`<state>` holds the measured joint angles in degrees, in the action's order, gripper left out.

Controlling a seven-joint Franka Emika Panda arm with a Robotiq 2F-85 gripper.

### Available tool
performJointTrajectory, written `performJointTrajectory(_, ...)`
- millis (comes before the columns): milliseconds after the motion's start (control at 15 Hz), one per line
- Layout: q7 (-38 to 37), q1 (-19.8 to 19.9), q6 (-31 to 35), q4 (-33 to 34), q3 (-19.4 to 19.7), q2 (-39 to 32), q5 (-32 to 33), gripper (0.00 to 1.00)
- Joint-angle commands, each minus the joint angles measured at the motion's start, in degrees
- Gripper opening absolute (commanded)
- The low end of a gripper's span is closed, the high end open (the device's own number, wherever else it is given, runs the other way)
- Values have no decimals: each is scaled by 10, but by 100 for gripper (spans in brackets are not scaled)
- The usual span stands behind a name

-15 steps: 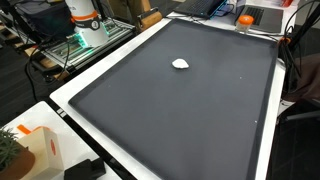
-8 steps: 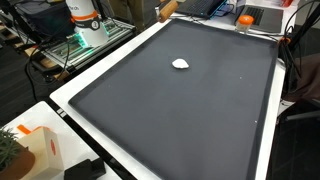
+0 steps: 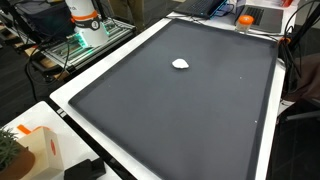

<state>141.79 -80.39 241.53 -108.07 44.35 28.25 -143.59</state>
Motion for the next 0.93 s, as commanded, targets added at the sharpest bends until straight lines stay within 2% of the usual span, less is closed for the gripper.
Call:
performJointTrajectory(0, -38, 110, 5, 54, -83, -12, 7, 22)
performJointTrajectory(267, -59, 254, -6, 47, -176, -55, 54, 22)
performJointTrajectory(333, -12, 246, -17, 50, -164, -38, 2, 22)
performJointTrajectory(400, -11, 273, -21, 49, -181, -45, -3, 47)
performJointTrajectory(533, -6, 289, -23, 48, -189, -54, -15, 47)
performJointTrajectory(600, -6, 291, -23, 48, -190, -57, -16, 22)
performJointTrajectory(667, -66, 330, -2, 59, -203, -99, 2, 22)
performJointTrajectory(867, -131, 417, -17, 50, -253, -157, 3, 22)
